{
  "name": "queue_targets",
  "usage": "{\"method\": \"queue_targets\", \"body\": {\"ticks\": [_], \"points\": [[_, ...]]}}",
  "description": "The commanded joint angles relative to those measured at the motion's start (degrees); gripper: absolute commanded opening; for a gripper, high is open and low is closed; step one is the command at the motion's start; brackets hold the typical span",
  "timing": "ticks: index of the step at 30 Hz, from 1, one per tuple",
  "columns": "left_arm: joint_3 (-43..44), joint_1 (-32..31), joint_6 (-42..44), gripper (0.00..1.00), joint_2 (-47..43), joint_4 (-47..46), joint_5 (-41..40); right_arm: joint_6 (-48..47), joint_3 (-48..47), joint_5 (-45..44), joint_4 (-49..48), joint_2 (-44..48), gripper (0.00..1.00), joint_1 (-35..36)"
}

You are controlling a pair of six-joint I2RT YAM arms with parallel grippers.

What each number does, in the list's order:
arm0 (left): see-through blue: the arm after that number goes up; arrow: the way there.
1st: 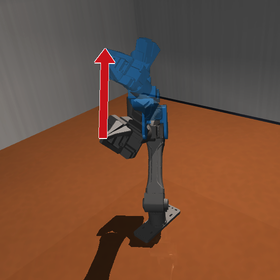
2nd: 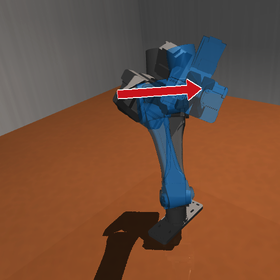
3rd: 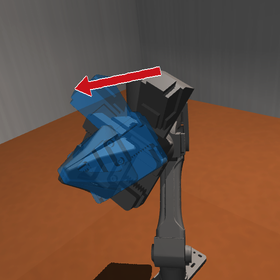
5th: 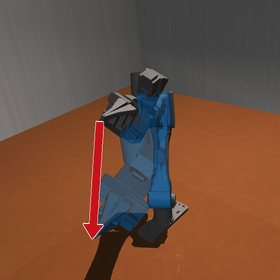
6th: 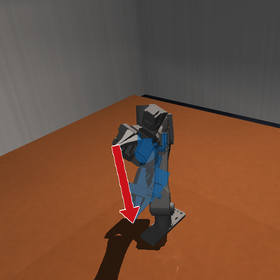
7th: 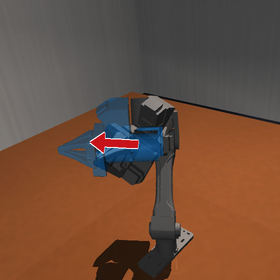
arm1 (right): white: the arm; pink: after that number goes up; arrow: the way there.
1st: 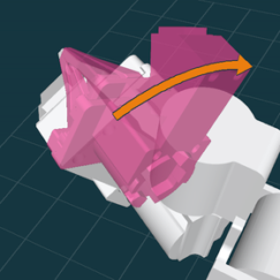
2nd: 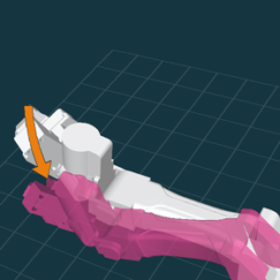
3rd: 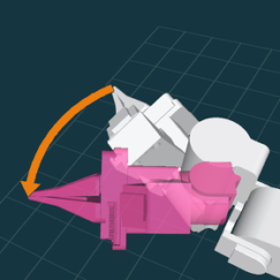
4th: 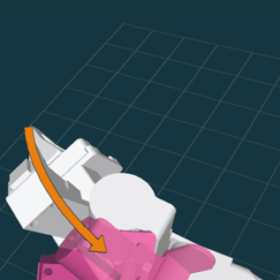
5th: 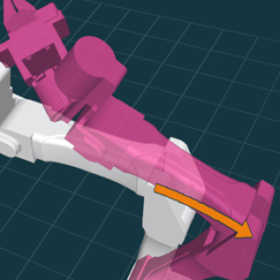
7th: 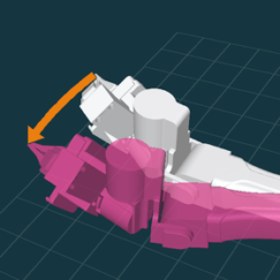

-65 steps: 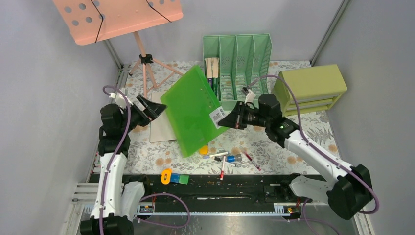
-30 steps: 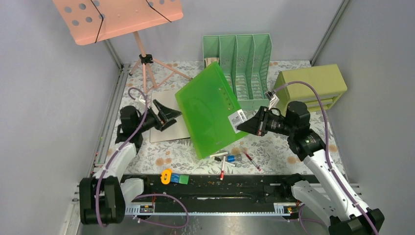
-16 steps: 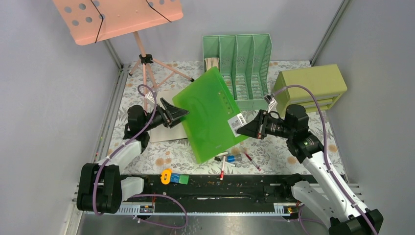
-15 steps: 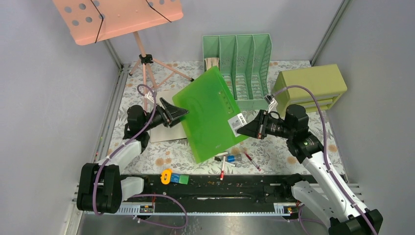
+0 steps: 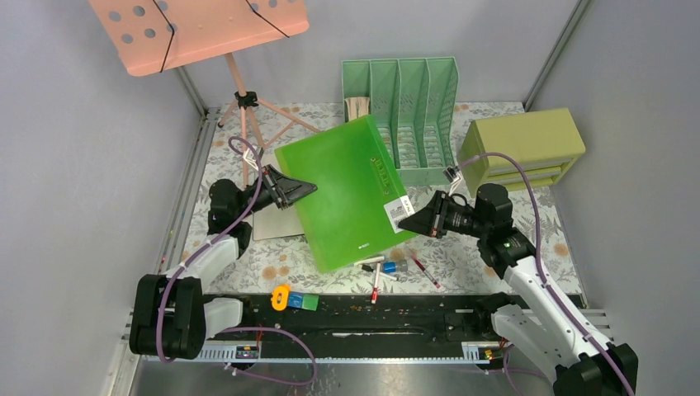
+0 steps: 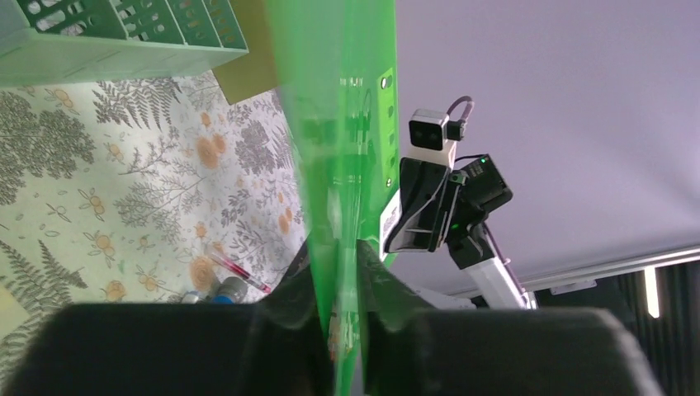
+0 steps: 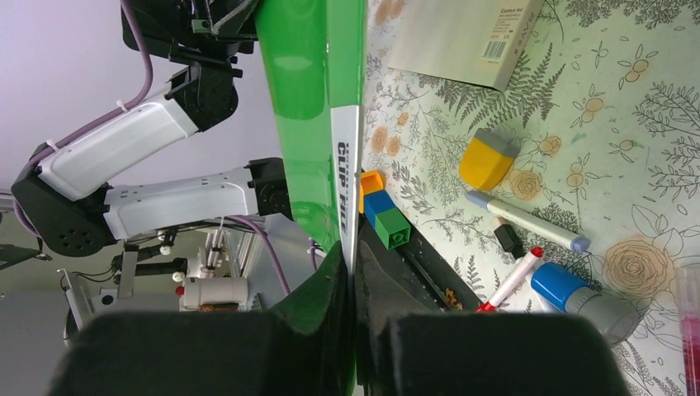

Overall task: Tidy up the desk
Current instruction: Pick up the folder from the center of the board.

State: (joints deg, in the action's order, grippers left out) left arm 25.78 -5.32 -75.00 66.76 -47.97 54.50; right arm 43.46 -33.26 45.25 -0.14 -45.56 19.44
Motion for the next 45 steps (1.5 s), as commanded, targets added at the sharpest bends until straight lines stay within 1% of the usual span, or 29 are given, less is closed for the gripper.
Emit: {"method": "queue_targets", "body": {"ticks": [1,2,4,6,7,9,11,13,14,17,23,26,28,31,35,40,45], "points": [[2.8,-0.6,-0.8,0.05,-0.6,-4.0,2.1,-0.2,0.9,1.7,-4.3,-0.7,0.00,0.2],[3.2,-0.6,-0.4,0.01,-0.7,-3.1,2.2,-0.6,1.0,1.4,-4.0,-0.7,0.03,0.2],[3.5,-0.6,0.4,0.00,-1.2,-1.7,2.1,-1.8,0.8,0.4,-2.3,-0.7,0.19,0.2],[4.1,-0.7,2.5,0.00,-2.1,2.3,1.8,-2.9,0.8,-0.4,-1.3,-0.7,0.34,0.2],[4.5,-0.6,4.7,0.00,-2.6,4.9,1.6,-3.4,0.7,-0.8,-0.9,-0.6,0.43,0.2],[5.8,-0.6,9.4,0.00,-3.9,11.8,1.0,-4.6,0.6,-2.3,1.4,-0.4,0.60,0.2],[7.9,-0.7,15.9,0.00,-5.9,23.3,-0.2,-5.8,0.5,-4.1,3.3,-0.2,0.75,0.2],[10.1,-0.8,22.3,0.00,-7.8,33.9,-2.0,-7.0,0.2,-5.2,4.4,-0.2,0.84,0.3],[10.9,-0.8,24.9,0.00,-8.5,37.4,-2.8,-7.4,0.1,-5.7,4.6,-0.3,0.89,0.2],[12.5,-0.8,28.2,0.00,-10.2,43.5,-4.1,-9.0,-0.6,-7.5,6.7,-0.9,0.98,0.2],[15.3,-0.8,33.7,0.00,-10.8,55.4,-5.2,-13.1,-1.6,-11.4,11.5,-2.5,1.00,0.1],[16.7,-0.8,36.5,0.00,-11.3,60.4,-5.2,-14.2,-2.4,-10.4,12.4,-4.3,0.99,-0.2],[17.0,-0.8,36.9,0.00,-12.2,62.1,-4.6,-14.3,-3.5,-8.4,12.6,-6.0,1.00,-0.6],[16.8,-0.9,36.5,0.00,-13.3,62.2,-3.1,-14.5,-5.2,-5.2,12.7,-8.9,0.99,-1.6],[16.6,-0.9,35.8,0.00,-14.1,61.9,1.1,-14.0,-7.0,-1.3,11.8,-11.7,1.00,-3.4],[14.9,-1.3,33.9,0.00,-16.9,59.8,6.6,-13.2,-9.4,4.0,9.3,-14.8,1.00,-4.1],[12.7,-1.9,33.1,0.00,-20.0,57.6,9.7,-12.7,-11.4,8.7,7.1,-18.8,1.00,-4.2]]}}
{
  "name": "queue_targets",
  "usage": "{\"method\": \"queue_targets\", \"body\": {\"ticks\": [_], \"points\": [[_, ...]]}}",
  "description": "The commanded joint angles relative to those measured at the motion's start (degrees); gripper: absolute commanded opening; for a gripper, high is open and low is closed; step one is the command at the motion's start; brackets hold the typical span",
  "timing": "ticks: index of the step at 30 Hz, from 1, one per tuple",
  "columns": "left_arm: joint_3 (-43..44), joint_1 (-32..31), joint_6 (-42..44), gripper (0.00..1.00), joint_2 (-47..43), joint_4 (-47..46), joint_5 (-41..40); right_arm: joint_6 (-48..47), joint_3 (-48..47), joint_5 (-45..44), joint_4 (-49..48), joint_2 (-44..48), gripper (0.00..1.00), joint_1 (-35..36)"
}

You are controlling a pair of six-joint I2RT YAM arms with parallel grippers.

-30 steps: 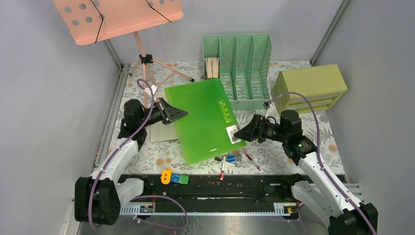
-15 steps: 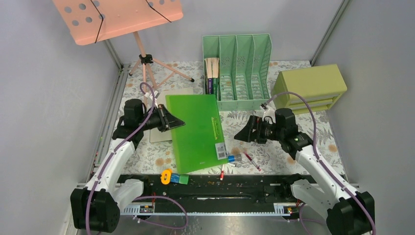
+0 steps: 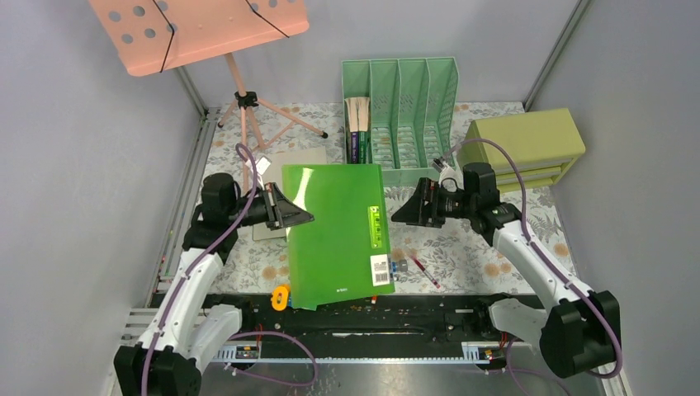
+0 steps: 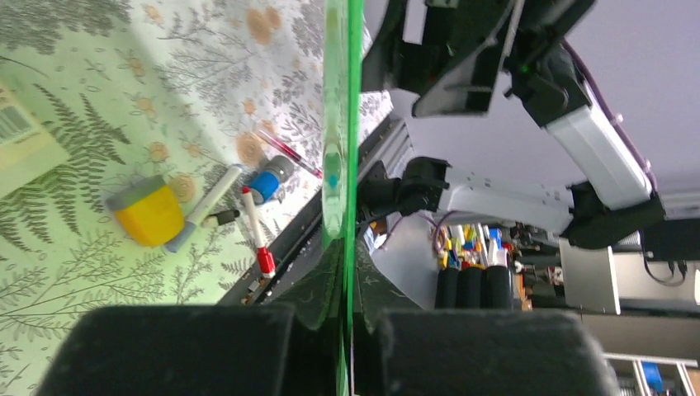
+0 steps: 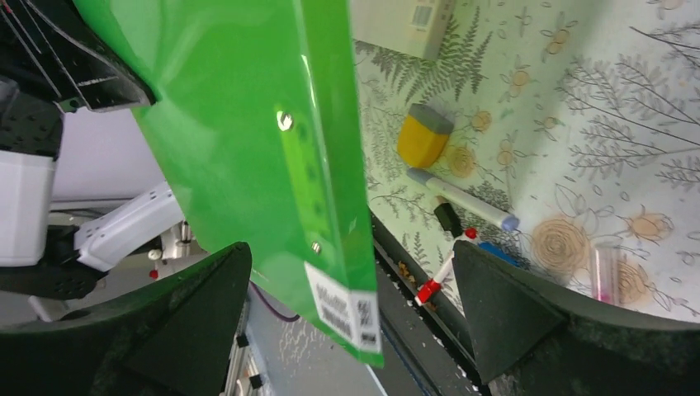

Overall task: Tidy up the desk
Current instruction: Pick up the folder from the center of the board.

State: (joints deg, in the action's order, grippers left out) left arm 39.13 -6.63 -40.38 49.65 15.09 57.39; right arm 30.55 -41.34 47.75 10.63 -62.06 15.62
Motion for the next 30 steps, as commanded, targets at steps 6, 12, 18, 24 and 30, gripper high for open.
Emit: {"method": "queue_targets", "body": {"ticks": [6,12,18,24,30], "points": [[-3.0,-1.8,-3.1,0.00,-4.2,-8.7,7.5,13.1,-1.7,15.1,-22.0,-6.4,0.97,-0.4],[-3.8,-2.1,-2.0,0.00,-3.6,-8.9,6.0,20.9,-3.7,21.3,-32.5,-10.3,0.92,-0.3],[-3.5,-2.1,-1.5,0.00,-2.8,-8.9,6.4,24.0,-4.8,23.5,-35.9,-11.4,0.84,-0.3],[-3.3,-2.1,-0.9,0.00,-2.6,-8.7,7.1,29.0,-3.9,24.0,-41.8,-11.9,0.68,-0.3],[-3.1,-2.1,-0.7,0.00,-3.4,-8.4,7.5,34.0,-2.3,23.6,-48.5,-11.4,0.60,-0.8]]}}
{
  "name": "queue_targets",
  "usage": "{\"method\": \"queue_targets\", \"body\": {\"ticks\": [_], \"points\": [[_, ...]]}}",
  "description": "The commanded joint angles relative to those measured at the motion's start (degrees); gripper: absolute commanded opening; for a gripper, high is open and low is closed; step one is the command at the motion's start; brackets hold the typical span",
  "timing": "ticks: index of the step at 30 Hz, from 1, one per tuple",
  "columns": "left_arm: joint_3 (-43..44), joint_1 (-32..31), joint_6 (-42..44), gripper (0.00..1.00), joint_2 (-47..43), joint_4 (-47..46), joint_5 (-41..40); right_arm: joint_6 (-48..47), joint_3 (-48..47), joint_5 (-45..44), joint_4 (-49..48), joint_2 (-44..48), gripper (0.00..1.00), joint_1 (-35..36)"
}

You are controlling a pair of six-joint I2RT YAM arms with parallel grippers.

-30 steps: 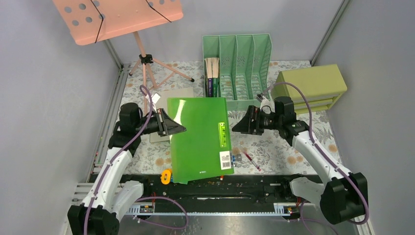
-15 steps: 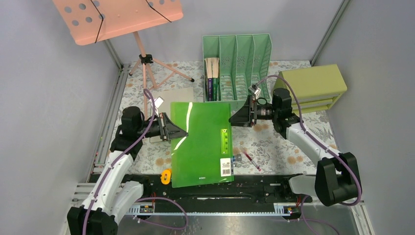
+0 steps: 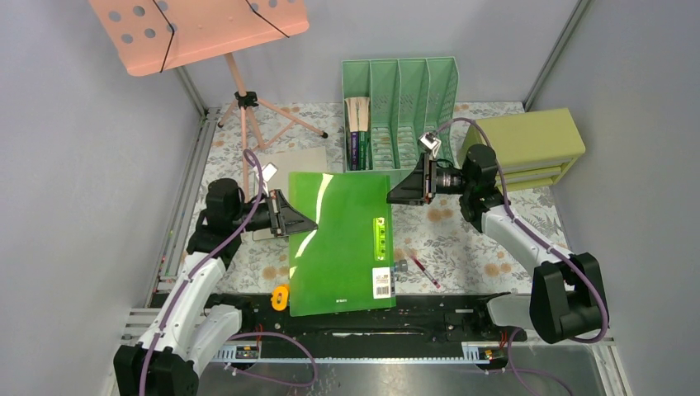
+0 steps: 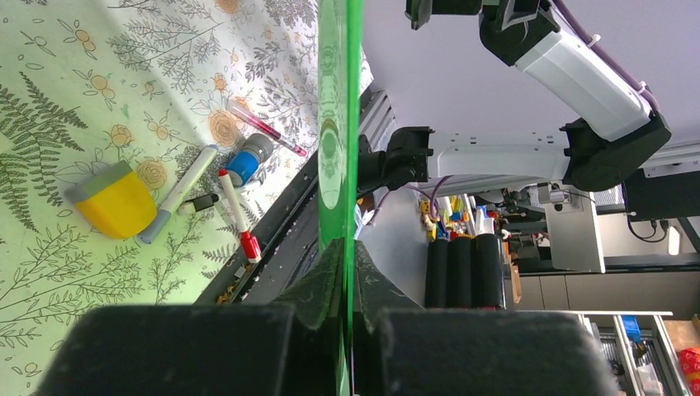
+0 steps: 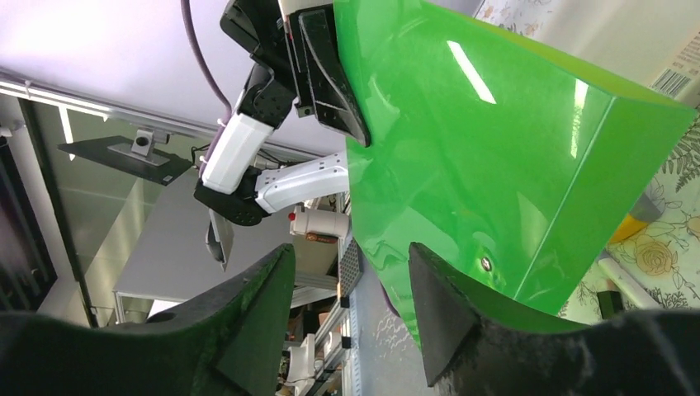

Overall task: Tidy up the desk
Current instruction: Pick up the folder from the center of the board.

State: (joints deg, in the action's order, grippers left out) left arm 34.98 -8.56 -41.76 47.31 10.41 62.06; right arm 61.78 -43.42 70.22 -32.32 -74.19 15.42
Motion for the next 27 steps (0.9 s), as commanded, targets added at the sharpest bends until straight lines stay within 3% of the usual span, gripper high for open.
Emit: {"method": "queue_targets", "body": {"ticks": [1,7,9,12,14,16,20,22,24,27], "points": [[1.3,-0.2,0.8,0.00,-1.6,-3.8,3.1,0.1,-0.1,-0.1,-1.6,1.3,0.62,-1.1],[3.0,-0.4,0.0,0.00,-4.0,-3.5,5.4,-17.7,-2.7,-11.6,24.8,4.4,0.79,-2.7],[3.3,-0.7,-0.4,0.00,-4.8,-3.5,6.0,-20.6,-3.3,-13.5,28.4,4.8,0.84,-2.7],[3.4,-1.5,-1.0,0.00,-5.7,-3.5,6.3,-19.0,-2.6,-11.8,26.2,4.3,0.87,-2.8],[3.0,-2.2,-1.0,0.00,-6.0,-3.5,5.9,-13.6,0.4,-9.3,18.2,4.2,0.89,-2.8],[3.0,-3.0,-1.1,0.00,-5.9,-3.5,5.3,-4.2,3.5,-5.4,2.0,2.8,0.89,-2.7],[3.0,-3.7,-0.5,0.00,-5.3,-3.5,3.5,14.2,7.3,-1.1,-24.8,-1.3,0.79,-2.7],[3.1,-3.8,-0.4,0.00,-4.7,-3.5,2.8,22.5,8.2,0.2,-36.2,-3.4,0.66,-2.6],[2.9,-3.9,-0.1,0.00,-4.1,-3.6,1.1,31.5,8.4,1.6,-47.1,-5.8,0.64,-2.7],[2.6,-4.0,-0.7,0.00,-3.1,-5.3,-0.1,34.3,9.0,3.3,-51.3,-7.1,0.58,-2.7]]}}
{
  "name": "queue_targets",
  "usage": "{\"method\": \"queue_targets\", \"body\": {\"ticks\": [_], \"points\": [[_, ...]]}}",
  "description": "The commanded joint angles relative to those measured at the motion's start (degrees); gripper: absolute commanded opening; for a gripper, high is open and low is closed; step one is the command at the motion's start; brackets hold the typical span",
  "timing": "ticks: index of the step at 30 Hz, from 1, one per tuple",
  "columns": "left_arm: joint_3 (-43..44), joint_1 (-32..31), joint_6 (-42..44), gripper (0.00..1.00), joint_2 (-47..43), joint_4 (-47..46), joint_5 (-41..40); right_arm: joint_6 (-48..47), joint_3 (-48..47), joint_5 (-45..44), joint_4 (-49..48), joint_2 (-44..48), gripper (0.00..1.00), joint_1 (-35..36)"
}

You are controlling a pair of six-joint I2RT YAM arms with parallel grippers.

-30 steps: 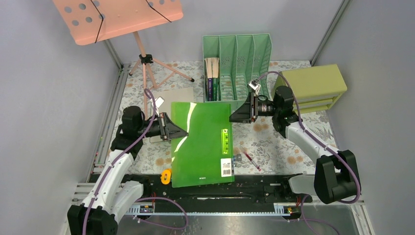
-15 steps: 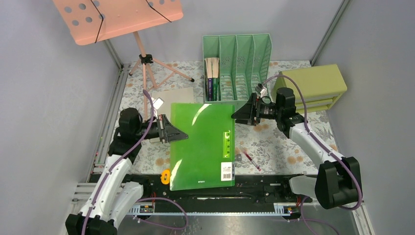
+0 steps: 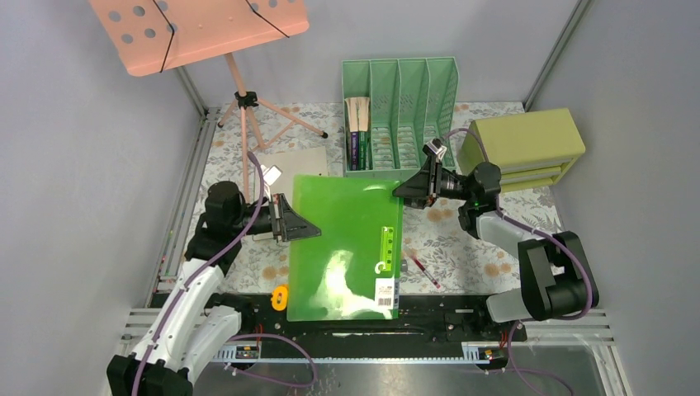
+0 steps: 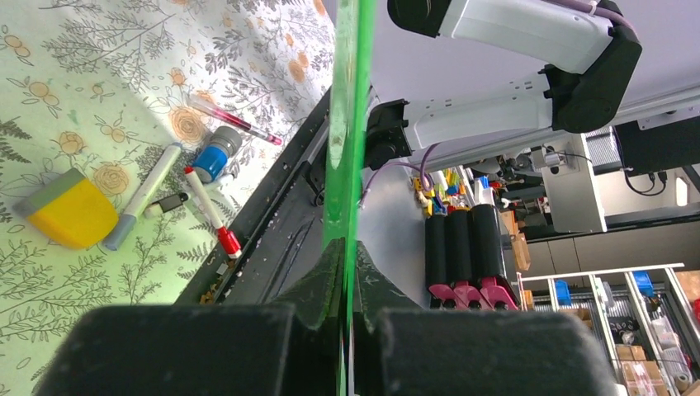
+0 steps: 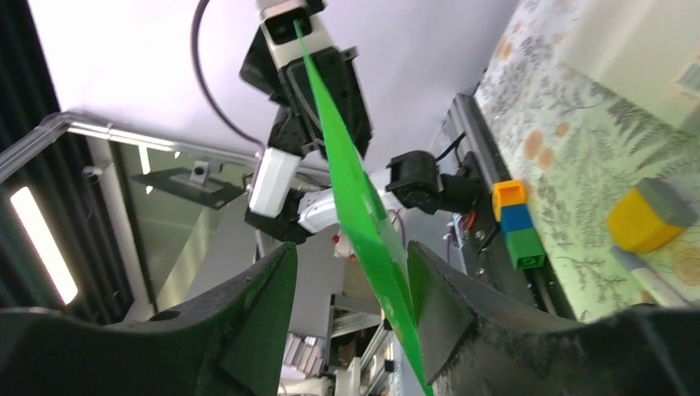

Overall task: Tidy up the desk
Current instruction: Pick up the folder from the center of the board.

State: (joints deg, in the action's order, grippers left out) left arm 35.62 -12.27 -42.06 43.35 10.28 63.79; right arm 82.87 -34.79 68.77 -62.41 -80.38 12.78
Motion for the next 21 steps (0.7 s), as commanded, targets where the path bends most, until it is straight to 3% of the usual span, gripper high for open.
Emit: {"method": "queue_targets", "body": {"ticks": [1,9,13,16,21], "points": [[1.9,-0.3,-0.5,0.00,1.2,-5.3,-2.0,13.0,0.7,5.2,-21.2,-0.7,0.58,0.0],[1.6,-0.6,0.1,0.00,3.3,-5.5,-3.1,10.6,3.3,4.7,-17.6,1.8,0.56,0.0],[1.6,-0.6,0.1,0.00,3.4,-5.5,-3.2,4.7,4.5,2.2,-9.2,3.8,0.57,0.0],[1.3,-0.6,0.3,0.00,3.3,-5.5,-3.5,-4.2,4.3,-0.5,4.5,7.8,0.61,0.0],[1.1,-0.7,0.3,0.00,3.4,-5.5,-3.6,-32.5,-1.3,-5.0,42.3,17.0,0.71,0.0]]}}
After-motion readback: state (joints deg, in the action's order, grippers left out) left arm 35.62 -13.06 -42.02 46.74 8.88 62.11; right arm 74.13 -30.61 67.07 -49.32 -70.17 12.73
